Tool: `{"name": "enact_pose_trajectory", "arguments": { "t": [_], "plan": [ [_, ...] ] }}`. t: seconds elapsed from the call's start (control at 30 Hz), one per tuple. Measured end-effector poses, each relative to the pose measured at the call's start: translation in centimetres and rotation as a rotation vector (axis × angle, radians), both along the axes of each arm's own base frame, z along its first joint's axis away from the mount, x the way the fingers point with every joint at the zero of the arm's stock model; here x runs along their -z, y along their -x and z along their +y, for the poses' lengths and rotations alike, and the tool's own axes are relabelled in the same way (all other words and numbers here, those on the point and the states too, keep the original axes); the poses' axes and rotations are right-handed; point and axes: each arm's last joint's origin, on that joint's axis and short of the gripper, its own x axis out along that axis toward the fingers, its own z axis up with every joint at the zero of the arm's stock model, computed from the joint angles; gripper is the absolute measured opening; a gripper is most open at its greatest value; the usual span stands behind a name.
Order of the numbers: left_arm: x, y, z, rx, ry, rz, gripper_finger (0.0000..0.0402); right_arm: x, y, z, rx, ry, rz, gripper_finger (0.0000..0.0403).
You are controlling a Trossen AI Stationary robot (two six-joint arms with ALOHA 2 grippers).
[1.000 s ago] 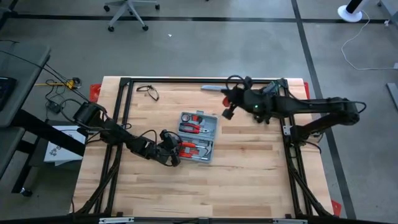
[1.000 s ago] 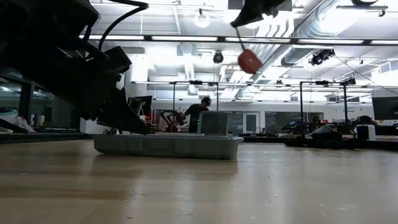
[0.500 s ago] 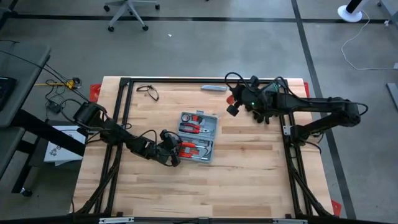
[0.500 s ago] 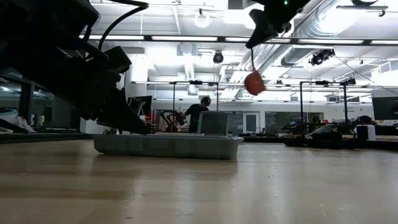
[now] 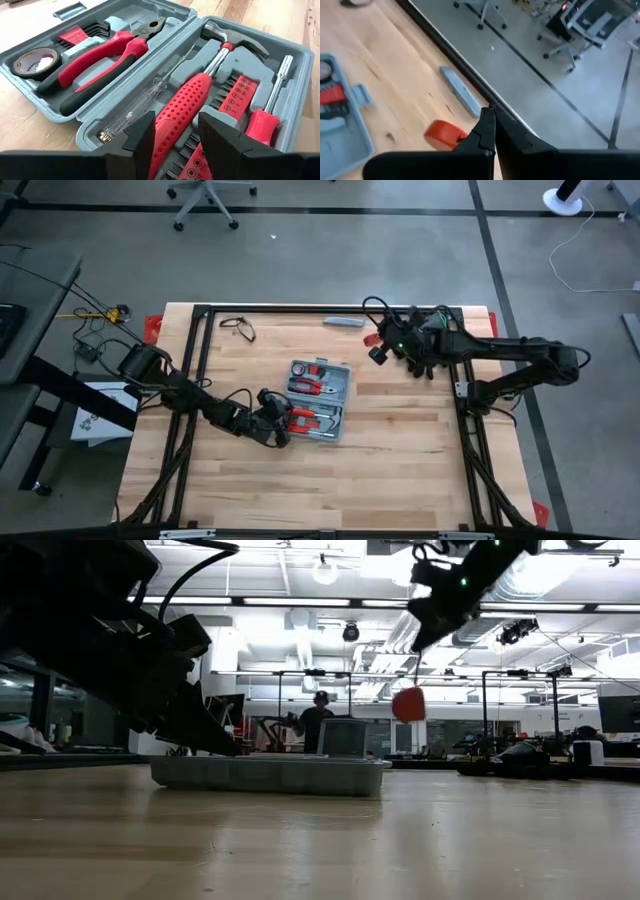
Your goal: Prefit tool cases
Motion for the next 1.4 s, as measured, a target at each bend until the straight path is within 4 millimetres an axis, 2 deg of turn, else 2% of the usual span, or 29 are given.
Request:
{"name": "enact_pose_trajectory", "arguments": {
  "t": [0.3,0.5,1.4],
  "plan": [
    [0.0,0.0,0.0,0.000,-0.001,0.001,0.0142,3.9,0.9,-0.8,0.018,-0.093,-0.019,0.0000],
    [0.0,0.0,0.0,-0.001,0.000,0.000,0.0142,5.8,1.4,-1.1,0.018,-0.124,-0.057,0.0000],
    [0.0,0.0,0.0,-0.001,-0.001,0.000,0.0142,6.2,1.6,-1.4,0.025,-0.152,-0.069,0.0000]
  ]
}}
